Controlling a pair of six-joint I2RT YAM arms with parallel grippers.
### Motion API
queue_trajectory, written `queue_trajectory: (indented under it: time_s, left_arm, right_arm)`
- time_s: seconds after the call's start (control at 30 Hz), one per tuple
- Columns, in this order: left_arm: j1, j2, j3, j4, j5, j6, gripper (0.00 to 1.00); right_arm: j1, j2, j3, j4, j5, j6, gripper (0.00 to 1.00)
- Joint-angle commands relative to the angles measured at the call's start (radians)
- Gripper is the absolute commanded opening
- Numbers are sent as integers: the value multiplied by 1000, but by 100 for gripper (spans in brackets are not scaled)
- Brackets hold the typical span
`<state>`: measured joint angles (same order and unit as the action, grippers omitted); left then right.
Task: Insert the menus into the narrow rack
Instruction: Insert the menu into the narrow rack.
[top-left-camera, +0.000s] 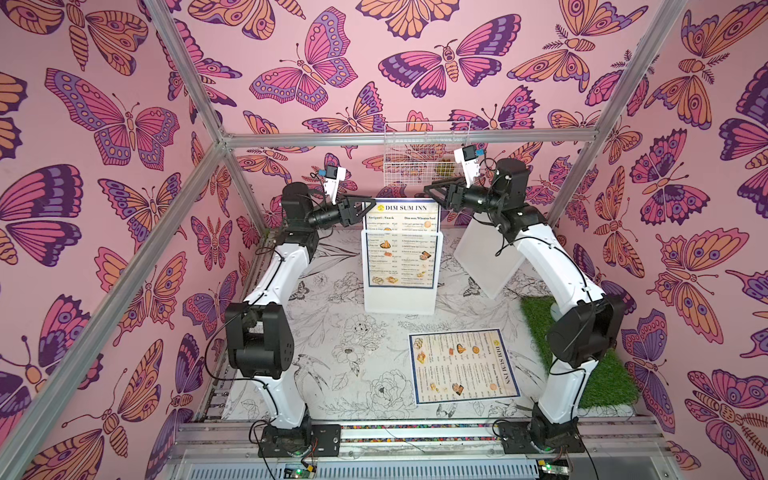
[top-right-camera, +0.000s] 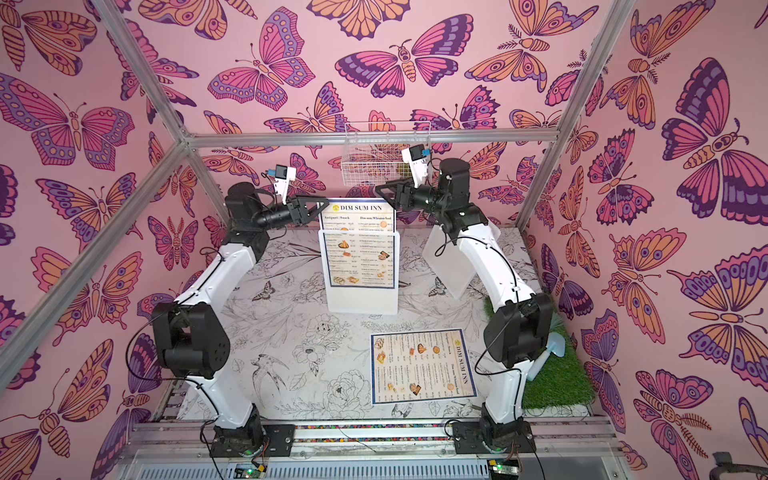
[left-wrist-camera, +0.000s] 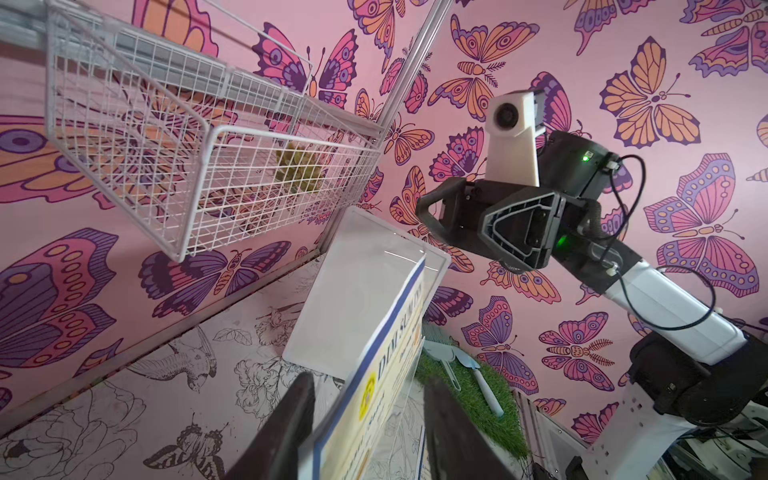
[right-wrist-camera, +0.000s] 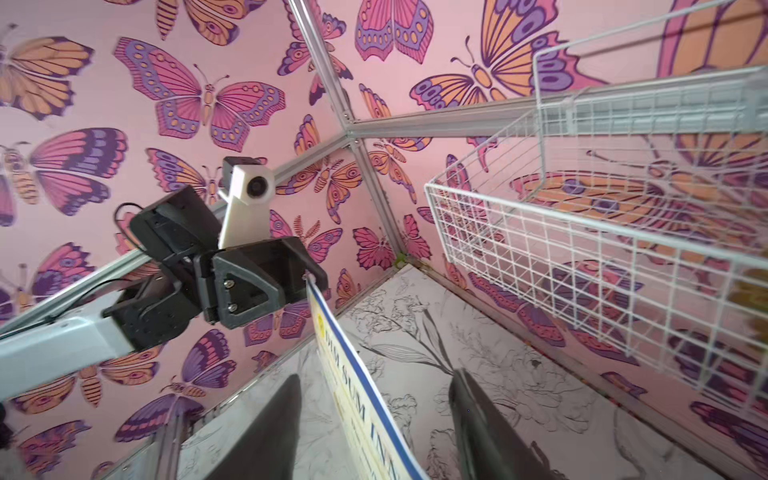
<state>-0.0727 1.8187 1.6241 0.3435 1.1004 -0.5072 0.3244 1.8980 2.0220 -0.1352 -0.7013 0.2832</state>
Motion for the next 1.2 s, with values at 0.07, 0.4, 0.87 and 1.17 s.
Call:
queue_trajectory:
  time_s: [0.07, 0.4, 0.87, 1.17]
  left_arm:
    - [-2, 8, 20, 17, 33, -8, 45]
    - [-3, -20, -31, 17, 17, 4, 45]
    - [-3, -48, -64, -3, 15, 20, 45]
    - [-6, -50, -73, -3, 17, 18, 45]
  right_arm:
    - [87, 6, 180, -320, 324, -116, 56]
    - [215, 161, 475, -564, 571, -113, 48]
    - [263, 319, 632, -567, 591, -53, 45]
    - [270, 243, 518, -581, 580, -78, 44]
